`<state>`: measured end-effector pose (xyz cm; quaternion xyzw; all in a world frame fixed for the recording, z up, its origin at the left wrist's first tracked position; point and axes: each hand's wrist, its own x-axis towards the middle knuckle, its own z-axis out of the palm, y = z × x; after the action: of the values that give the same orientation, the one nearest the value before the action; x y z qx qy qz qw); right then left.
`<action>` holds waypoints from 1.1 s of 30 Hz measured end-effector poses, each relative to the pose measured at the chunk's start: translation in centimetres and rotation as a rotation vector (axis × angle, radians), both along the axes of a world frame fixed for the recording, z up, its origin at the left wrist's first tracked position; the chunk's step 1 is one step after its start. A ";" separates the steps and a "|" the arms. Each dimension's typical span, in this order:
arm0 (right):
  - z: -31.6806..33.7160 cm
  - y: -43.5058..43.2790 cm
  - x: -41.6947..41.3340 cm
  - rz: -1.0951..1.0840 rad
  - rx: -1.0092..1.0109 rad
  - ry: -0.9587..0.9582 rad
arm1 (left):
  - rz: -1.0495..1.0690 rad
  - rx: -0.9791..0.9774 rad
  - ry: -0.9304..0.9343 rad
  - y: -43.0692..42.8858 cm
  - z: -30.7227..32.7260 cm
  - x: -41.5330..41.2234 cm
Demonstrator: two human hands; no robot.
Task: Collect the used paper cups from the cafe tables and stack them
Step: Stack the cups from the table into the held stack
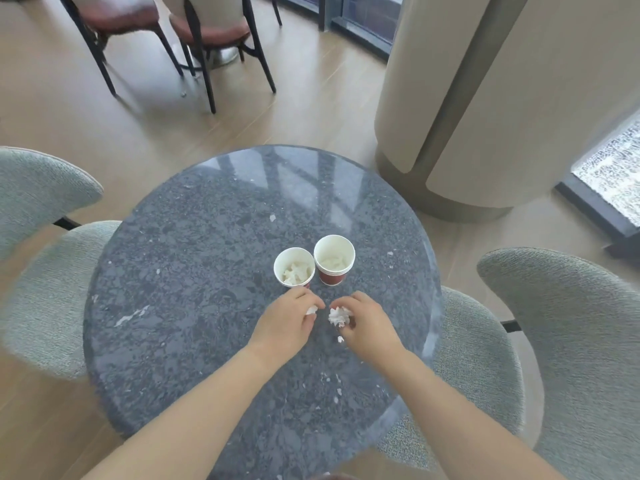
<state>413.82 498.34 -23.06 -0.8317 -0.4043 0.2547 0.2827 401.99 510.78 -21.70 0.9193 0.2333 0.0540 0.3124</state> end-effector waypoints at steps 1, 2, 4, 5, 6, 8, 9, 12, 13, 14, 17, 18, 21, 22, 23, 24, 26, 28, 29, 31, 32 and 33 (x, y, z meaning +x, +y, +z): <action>0.9 0.6 0.1 -0.015 0.030 -0.018 | 0.031 0.013 -0.024 0.7 1.0 0.2; 1.8 1.3 0.2 -0.032 0.058 -0.037 | 0.061 0.028 -0.039 1.4 1.9 0.4; 3.3 2.7 0.5 -0.063 0.104 -0.069 | 0.106 0.050 -0.043 2.9 3.4 1.0; 3.9 3.4 0.7 -0.072 0.117 -0.086 | 0.114 0.049 -0.035 3.5 3.9 1.2; 4.4 4.0 0.9 -0.080 0.123 -0.102 | 0.109 0.044 -0.025 4.0 4.2 1.4; 5.0 5.0 1.2 -0.089 0.118 -0.125 | 0.088 0.047 0.002 4.6 4.5 1.3; 5.1 5.5 1.2 -0.087 0.113 -0.130 | 0.084 0.051 0.011 4.8 4.4 1.1; 5.2 6.8 1.1 -0.065 0.105 -0.108 | 0.095 0.059 0.008 5.2 3.9 0.0; 5.3 7.3 1.0 -0.058 0.109 -0.092 | 0.096 0.064 0.021 5.4 3.7 -0.4; 5.3 7.7 1.0 -0.053 0.115 -0.075 | 0.098 0.072 0.042 5.6 3.5 -0.7; 5.2 8.1 0.8 -0.063 0.139 -0.045 | 0.102 0.089 0.085 6.4 3.1 -1.0; 5.1 7.9 0.8 -0.072 0.154 -0.051 | 0.098 0.088 0.084 6.6 3.0 -1.0; 4.4 6.4 0.7 -0.104 0.173 -0.092 | 0.070 0.081 0.075 6.9 2.8 -0.4; 4.1 5.7 0.6 -0.111 0.157 -0.098 | 0.062 0.078 0.085 6.9 2.6 -0.1; 3.7 5.0 0.6 -0.108 0.139 -0.099 | 0.057 0.073 0.102 6.9 2.4 0.3; 3.2 4.3 0.5 -0.092 0.120 -0.098 | 0.052 0.070 0.123 6.9 2.2 0.7; 2.1 3.0 0.6 -0.024 0.052 -0.104 | 0.023 0.075 0.162 6.8 1.7 1.5; 1.1 2.1 0.8 0.072 -0.060 -0.128 | -0.009 0.096 0.205 6.6 1.2 2.1; 0.6 1.7 0.9 0.112 -0.122 -0.136 | -0.020 0.107 0.226 6.5 0.9 2.4; -0.4 1.2 1.2 0.178 -0.238 -0.144 | -0.028 0.133 0.245 6.5 0.4 2.7; -0.9 0.9 1.2 0.207 -0.290 -0.138 | -0.025 0.143 0.243 6.5 0.3 2.7; -1.3 0.7 1.2 0.230 -0.338 -0.129 | -0.021 0.150 0.236 6.5 0.2 2.7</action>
<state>414.98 499.07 -24.36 -0.8301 -0.4655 0.2960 0.0819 404.70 517.26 -21.52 0.9424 0.2541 -0.0405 0.2137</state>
